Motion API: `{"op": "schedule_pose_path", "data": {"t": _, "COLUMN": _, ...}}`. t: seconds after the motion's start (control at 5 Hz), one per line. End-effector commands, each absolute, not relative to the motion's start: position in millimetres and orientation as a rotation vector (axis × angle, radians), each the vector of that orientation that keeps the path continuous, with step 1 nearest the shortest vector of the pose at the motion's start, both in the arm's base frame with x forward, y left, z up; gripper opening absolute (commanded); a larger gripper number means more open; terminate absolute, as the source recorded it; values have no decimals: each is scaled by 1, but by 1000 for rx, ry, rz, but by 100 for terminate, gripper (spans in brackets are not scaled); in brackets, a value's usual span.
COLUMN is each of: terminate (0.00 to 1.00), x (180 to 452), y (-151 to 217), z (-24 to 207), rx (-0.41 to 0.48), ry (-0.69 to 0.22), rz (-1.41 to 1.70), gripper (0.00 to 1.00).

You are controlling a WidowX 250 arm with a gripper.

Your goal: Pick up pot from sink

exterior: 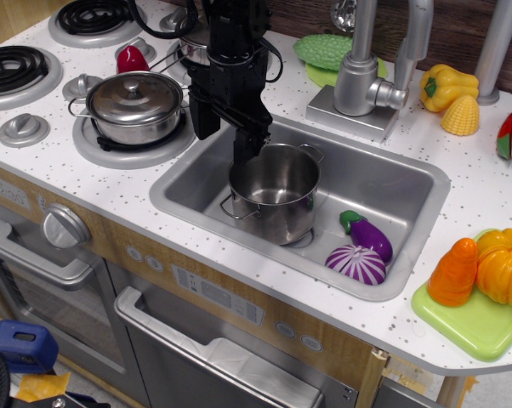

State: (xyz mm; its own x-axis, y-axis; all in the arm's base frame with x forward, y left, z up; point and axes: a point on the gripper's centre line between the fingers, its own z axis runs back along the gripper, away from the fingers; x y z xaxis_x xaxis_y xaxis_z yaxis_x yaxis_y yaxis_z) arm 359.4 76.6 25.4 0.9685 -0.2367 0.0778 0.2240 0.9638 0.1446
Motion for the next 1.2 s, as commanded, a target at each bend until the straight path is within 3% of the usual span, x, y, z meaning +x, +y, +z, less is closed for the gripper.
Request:
{"op": "schedule_pose_path", "data": {"t": 0.0, "terminate": 0, "x": 359, "y": 77, "z": 25, "rx": 135, "ry": -95, "rz": -234, "gripper": 100}}
{"op": "schedule_pose_path", "data": {"t": 0.8, "terminate": 0, "x": 371, "y": 82, "z": -21, "rx": 66, "ry": -204, "rz": -210, "gripper": 100}}
{"op": "schedule_pose_path", "data": {"t": 1.0, "terminate": 0, "x": 369, "y": 79, "z": -24, "rx": 54, "ry": -210, "rz": -173, "gripper": 0}}
